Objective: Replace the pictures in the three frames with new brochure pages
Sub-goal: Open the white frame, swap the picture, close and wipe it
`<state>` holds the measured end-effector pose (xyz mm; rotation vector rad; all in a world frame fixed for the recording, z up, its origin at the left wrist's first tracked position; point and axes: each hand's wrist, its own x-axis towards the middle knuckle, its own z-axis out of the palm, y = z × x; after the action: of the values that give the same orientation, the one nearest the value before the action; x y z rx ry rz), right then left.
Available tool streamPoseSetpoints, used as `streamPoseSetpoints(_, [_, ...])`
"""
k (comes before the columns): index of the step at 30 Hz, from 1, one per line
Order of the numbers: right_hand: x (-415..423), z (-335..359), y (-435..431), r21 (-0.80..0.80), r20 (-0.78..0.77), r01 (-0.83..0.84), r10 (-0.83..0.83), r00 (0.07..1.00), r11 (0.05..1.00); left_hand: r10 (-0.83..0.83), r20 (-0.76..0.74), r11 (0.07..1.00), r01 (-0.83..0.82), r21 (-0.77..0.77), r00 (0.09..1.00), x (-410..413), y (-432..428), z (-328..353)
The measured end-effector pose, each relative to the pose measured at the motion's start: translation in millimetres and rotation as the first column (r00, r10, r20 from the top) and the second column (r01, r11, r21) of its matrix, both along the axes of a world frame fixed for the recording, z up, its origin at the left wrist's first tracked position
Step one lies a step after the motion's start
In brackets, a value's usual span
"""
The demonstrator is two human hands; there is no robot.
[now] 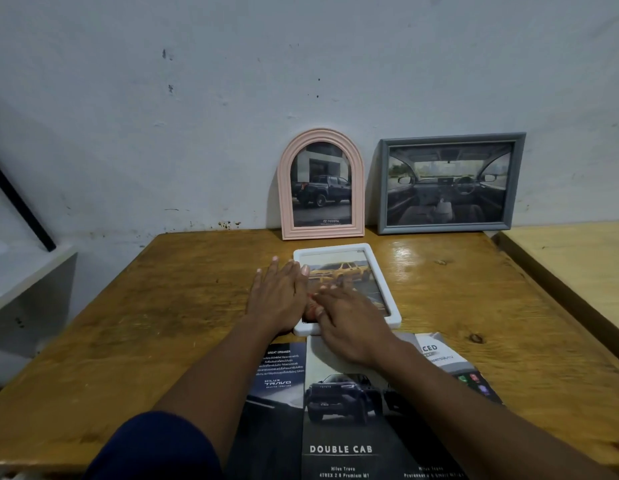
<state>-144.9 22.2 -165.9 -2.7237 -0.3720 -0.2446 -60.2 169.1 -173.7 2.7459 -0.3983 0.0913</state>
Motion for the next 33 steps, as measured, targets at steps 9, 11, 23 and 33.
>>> streamPoseSetpoints(9, [-8.2, 25.0, -37.7, 0.028, -0.135, -0.239, 0.241, 0.961, 0.971, -0.010, 0.024, 1.000, 0.009, 0.023, 1.000, 0.0, -0.4, -2.2])
streamPoseSetpoints(11, [-12.1, 26.5, -46.8, -0.056, -0.127, -0.217, 0.209, 0.970, 0.975, -0.014, 0.038, 0.999, 0.012, 0.036, 0.999, 1.7, 0.1, -3.0])
streamPoseSetpoints(23, [-41.5, 12.0, 23.9, -0.328, 0.026, 0.255, -0.261, 0.965, 0.910, -0.015, 0.047, 0.998, 0.012, 0.065, 0.999, 1.8, 1.2, -3.9])
streamPoseSetpoints(33, [-30.1, 6.6, -33.7, -0.067, 0.077, -0.166, 0.170, 0.982, 0.984, -0.017, 0.042, 0.999, 0.015, 0.052, 0.999, 2.0, 2.0, -2.0])
